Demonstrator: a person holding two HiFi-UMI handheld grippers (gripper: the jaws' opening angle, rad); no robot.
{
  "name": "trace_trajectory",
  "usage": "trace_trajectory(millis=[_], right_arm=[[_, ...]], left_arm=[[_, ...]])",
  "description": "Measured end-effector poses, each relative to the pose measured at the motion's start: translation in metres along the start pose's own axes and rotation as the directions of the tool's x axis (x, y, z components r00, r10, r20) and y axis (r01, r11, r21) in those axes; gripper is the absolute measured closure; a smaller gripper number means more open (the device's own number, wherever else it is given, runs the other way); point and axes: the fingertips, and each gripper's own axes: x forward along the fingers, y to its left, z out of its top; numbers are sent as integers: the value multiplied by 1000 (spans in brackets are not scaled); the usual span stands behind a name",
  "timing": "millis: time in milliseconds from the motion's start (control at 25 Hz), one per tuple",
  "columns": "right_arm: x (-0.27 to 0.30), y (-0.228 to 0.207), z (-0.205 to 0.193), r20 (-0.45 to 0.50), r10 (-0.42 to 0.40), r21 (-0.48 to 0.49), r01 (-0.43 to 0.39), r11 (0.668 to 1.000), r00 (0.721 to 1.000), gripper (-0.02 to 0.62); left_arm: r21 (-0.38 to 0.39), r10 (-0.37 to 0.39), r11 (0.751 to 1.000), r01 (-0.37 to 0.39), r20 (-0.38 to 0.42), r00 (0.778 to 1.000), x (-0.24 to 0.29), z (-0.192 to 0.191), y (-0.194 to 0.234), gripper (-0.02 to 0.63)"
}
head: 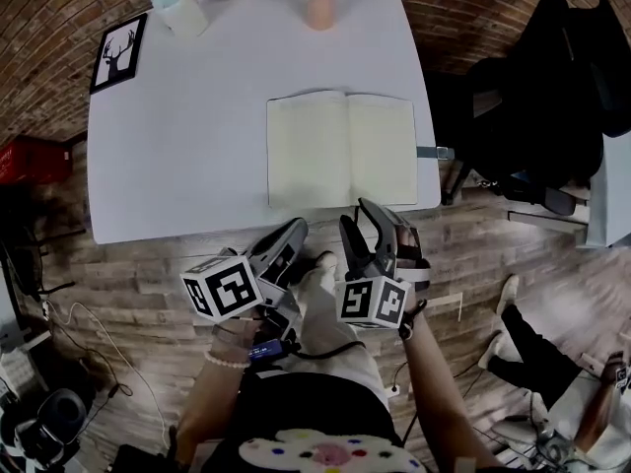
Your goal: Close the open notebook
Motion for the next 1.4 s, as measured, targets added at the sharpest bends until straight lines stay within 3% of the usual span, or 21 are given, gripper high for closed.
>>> trace_trajectory(millis=[120, 280, 480, 960, 1200, 1400], right_arm=[[8, 5, -1, -32, -12, -127, 8, 992, 999, 394], [14, 7, -2, -63, -47, -288, 27, 957, 997, 382], [21, 12, -2, -91, -60, -411, 18, 912, 994, 359], [32, 16, 11, -91, -79, -540, 18, 842, 993, 358], [33, 26, 6, -99, -75, -576, 4, 818, 992, 461], [34, 29, 4, -83, -95, -555, 33, 831, 992, 507]], left_arm=[[20, 8, 1000, -8, 26, 1000, -12, 12, 0, 588], [36, 16, 999, -18, 61, 998, -25, 27, 2, 588], [30, 25, 999, -28, 98, 995, -36, 41, 8, 588], [3, 39, 999, -39, 114, 993, -46, 51, 18, 588], [6, 34, 999, -35, 114, 993, -46, 53, 18, 588], [11, 35, 999, -36, 116, 993, -47, 56, 19, 588]])
